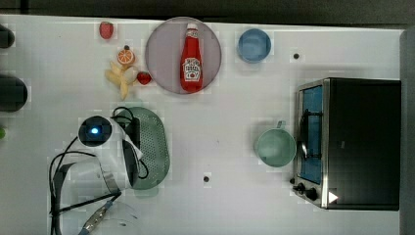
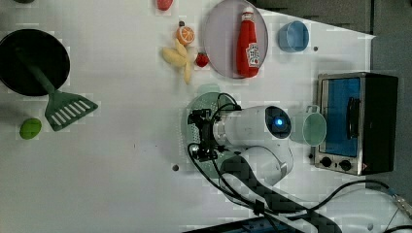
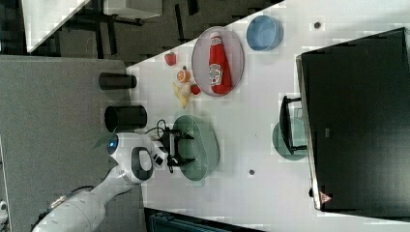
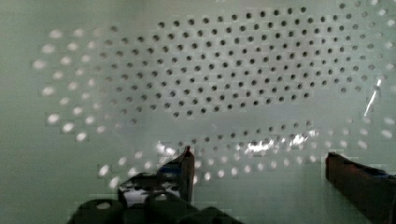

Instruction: Drag strainer right to left.

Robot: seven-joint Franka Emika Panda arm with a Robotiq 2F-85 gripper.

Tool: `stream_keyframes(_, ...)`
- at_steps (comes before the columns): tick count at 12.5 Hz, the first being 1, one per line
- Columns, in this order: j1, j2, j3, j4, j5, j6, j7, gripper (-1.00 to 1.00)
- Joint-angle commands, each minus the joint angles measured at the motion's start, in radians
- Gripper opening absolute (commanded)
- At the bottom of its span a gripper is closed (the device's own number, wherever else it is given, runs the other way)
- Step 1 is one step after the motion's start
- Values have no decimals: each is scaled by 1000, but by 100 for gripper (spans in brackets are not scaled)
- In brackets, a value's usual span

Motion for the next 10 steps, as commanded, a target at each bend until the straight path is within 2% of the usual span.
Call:
stream_keyframes(1, 58, 11, 3, 51, 7, 28, 97, 100)
stream_keyframes(10, 151, 72, 3, 154, 107, 26, 108, 100)
